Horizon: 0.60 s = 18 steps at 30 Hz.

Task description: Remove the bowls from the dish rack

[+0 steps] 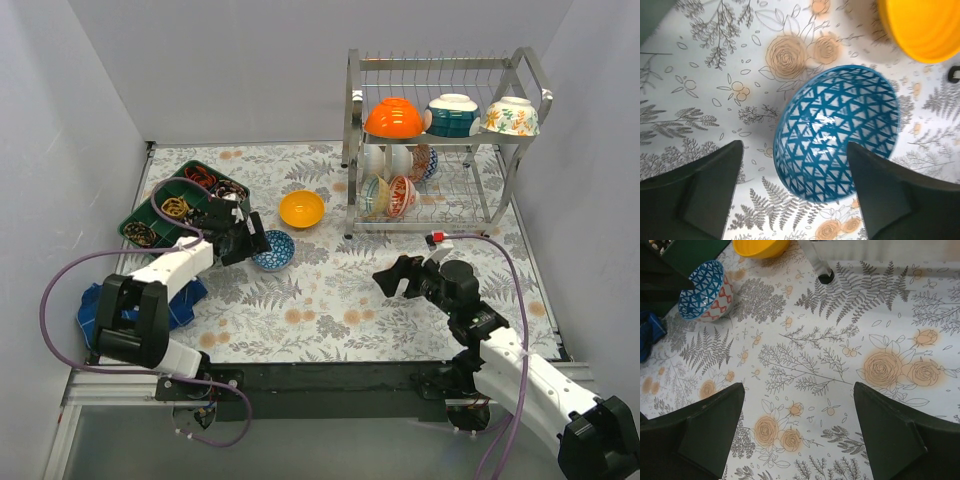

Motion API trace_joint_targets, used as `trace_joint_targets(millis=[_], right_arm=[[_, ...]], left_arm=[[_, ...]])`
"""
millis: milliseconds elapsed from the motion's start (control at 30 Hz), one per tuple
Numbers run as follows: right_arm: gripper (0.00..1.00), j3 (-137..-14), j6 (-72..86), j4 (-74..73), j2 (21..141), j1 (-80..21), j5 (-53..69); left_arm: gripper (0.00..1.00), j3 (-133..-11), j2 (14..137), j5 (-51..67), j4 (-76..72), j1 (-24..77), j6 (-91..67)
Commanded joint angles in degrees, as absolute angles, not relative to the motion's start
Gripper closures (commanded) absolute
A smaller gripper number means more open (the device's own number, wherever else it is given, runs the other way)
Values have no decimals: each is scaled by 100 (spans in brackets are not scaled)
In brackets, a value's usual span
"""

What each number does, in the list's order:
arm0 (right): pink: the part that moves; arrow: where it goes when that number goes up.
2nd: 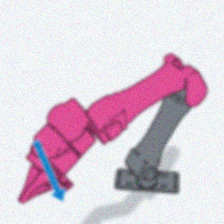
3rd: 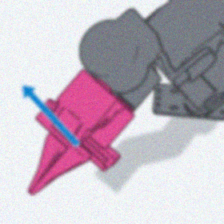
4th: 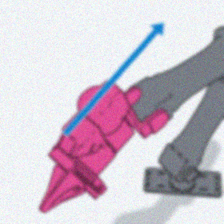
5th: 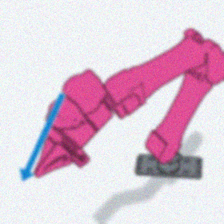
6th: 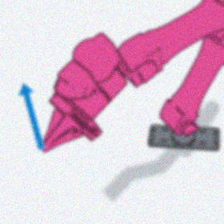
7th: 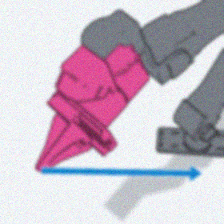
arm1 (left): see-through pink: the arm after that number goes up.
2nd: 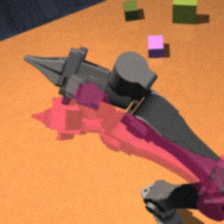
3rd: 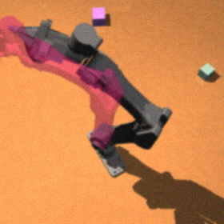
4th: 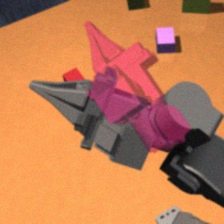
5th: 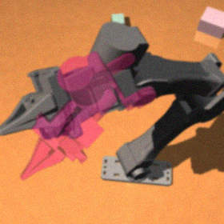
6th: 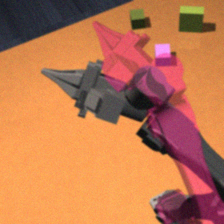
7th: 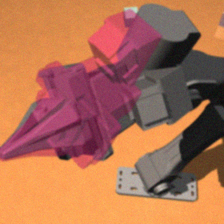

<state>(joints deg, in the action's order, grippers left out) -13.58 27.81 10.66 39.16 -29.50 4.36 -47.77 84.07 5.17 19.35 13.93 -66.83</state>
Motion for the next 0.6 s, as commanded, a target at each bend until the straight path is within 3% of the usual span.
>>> trace_joint_targets(millis=[0, 67, 333, 567], right_arm=[[1, -1924, 2453, 906, 4034, -2936, 45], [1, -2161, 2286, 730, 4183, -2944, -245], [1, -2873, 2109, 659, 5061, -2488, -527], [1, -3164, 2259, 1396, 5624, -1285, 359]], left_arm=[[7, -4931, 7481, 203, 2091, 1354, -6592], [2, -4896, 7078, 80, 2170, 1354, -6461], [2, -4422, 5653, 79, 2066, 1362, -5977], [2, -3867, 4852, 105, 1635, 1397, -5801]])
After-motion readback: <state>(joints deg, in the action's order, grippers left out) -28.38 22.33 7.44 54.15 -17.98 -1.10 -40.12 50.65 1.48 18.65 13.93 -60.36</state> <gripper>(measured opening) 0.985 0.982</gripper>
